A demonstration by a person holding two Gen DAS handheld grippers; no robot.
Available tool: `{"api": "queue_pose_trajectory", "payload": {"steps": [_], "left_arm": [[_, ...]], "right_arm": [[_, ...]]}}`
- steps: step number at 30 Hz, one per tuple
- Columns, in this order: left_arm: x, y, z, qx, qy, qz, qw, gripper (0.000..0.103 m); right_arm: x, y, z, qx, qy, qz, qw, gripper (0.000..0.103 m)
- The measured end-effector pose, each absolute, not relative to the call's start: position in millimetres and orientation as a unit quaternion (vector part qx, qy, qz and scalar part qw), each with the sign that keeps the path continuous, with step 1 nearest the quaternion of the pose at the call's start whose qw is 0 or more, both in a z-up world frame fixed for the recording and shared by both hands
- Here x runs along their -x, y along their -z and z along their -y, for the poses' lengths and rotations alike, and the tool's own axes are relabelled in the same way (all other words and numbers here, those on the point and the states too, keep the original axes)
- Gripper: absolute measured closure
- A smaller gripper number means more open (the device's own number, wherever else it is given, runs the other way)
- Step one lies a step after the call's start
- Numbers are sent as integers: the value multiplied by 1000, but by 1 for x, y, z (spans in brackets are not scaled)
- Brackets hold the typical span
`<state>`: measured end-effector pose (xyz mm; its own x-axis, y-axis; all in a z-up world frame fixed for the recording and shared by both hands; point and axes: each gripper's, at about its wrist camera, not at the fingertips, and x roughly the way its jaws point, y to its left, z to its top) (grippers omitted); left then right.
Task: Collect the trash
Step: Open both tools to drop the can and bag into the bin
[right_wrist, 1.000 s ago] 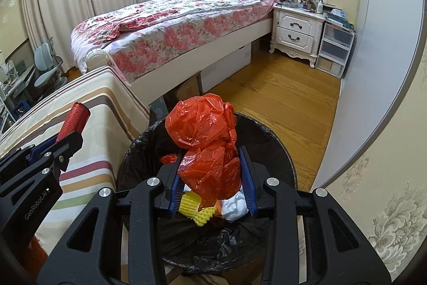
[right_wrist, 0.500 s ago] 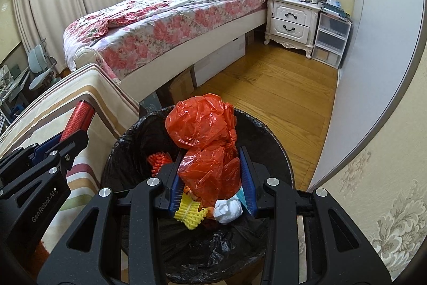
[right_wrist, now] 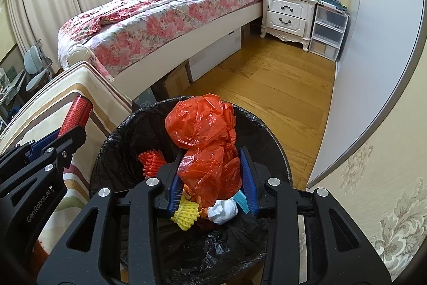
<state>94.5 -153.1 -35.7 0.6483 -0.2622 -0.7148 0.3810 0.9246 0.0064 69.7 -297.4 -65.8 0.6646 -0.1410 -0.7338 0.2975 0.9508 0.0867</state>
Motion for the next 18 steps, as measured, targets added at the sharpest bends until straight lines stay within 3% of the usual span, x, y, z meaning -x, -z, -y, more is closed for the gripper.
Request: {"api": "queue_pose_trajectory", "payload": {"steps": [3,4,9,18], "left_arm": [[-95,37,155,-80,178,-381,904,76],[-95,36,155,-80,178,-380,904,74],[-93,35,158,-85,175,-371,908,57],[-93,32,156,-81,170,-364,912,45]], "right_arm": [[-71,67,299,-101,124,-393,905,64],[-71,68,299,-101,125,-393,905,59],[-70,69,303,-103,131,-392,905,55],[-67,67,307,-104,146,-386,905,43]]}}
